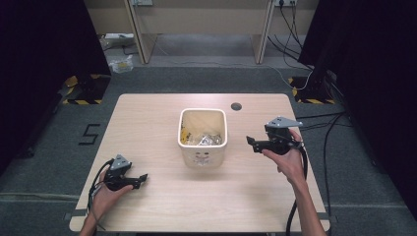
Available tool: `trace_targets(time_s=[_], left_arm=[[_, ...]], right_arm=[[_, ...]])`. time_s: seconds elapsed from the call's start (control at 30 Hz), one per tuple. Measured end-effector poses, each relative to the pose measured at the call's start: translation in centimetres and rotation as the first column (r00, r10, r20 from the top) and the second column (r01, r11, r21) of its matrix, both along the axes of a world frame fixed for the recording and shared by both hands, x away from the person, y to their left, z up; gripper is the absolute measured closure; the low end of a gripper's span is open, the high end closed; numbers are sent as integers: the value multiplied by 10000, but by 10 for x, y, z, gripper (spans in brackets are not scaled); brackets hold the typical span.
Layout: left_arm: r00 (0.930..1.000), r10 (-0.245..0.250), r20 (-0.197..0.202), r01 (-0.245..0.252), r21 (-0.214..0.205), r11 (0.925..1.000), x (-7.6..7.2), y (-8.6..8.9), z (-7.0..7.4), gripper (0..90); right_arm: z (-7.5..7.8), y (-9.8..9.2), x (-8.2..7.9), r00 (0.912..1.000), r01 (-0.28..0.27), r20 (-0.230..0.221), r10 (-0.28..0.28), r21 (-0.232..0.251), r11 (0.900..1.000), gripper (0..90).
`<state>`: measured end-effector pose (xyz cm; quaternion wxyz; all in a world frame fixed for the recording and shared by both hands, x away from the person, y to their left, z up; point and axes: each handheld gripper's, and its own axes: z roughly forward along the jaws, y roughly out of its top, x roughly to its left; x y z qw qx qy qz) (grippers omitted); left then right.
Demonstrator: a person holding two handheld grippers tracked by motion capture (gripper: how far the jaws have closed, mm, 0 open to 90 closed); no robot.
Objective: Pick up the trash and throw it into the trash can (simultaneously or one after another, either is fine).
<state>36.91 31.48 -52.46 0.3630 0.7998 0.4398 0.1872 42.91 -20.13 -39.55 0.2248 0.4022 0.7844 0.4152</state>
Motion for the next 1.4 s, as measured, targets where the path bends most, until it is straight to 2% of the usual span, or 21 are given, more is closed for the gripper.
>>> trace_targets(time_s=[0.07, 0.37, 0.5, 0.67, 0.77, 1.1, 1.4], left_arm=[[10000, 1, 1, -1, 1, 10000, 0, 0, 0, 141], [10000, 10, 4, -10, 2, 10000, 0, 0, 0, 141], [10000, 2, 1, -2, 7, 10000, 0, 0, 0, 141], [10000, 5, 3, -5, 12, 10000, 0, 0, 0, 141], [10000, 9, 2, -9, 27, 10000, 0, 0, 0, 140], [10000, 0, 1, 0, 4, 10000, 0, 0, 0, 141], [10000, -2, -1, 2, 3, 10000, 0, 0, 0, 141]], right_arm=[[-1, 0, -1, 10000, 72, 70, -70, -219, 9997, 169], [-8, 2, -10, 9999, 76, 122, -72, -343, 9994, 169], [-11, 4, -14, 9996, 197, 204, -183, -686, 9975, 171], [-14, 5, -18, 9999, 89, 152, -79, -659, 9978, 173], [-19, 6, -22, 9997, 108, 208, -92, -808, 9967, 173], [-32, 10, -32, 9997, 34, 234, -17, -735, 9973, 174], [-44, 12, -36, 10000, 44, 82, -41, -393, 9992, 174]])
